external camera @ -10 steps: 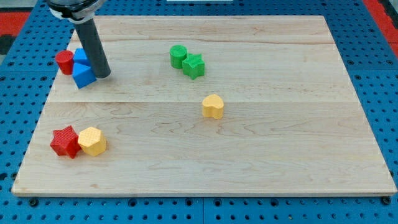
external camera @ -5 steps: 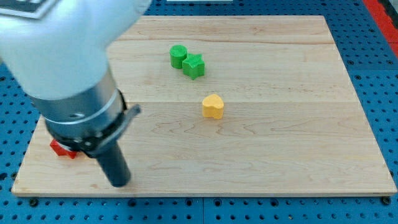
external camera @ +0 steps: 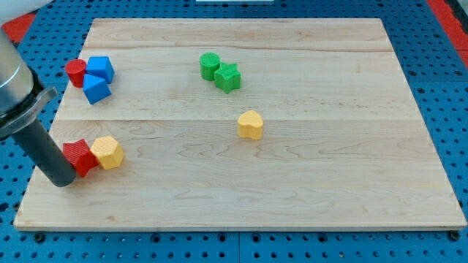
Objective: Move the red star in between the yellow hexagon and blue triangle
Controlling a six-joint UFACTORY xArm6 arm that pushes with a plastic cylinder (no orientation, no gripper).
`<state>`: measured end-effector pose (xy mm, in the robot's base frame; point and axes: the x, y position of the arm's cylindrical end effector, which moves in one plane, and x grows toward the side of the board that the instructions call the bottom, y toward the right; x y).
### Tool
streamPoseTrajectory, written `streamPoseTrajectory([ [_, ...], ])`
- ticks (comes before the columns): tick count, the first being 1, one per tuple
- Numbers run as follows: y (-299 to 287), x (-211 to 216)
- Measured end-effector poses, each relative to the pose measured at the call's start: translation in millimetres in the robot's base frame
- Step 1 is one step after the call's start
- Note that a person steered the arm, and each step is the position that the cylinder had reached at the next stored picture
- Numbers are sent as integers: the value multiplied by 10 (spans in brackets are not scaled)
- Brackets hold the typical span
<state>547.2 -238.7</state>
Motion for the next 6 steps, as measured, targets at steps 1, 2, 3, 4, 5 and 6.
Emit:
streamPoseTrajectory([
  [1,0,-44],
  [2,50,-44],
  [3,180,-44],
  [4,198,-210],
  [5,197,-536],
  [6,197,-790],
])
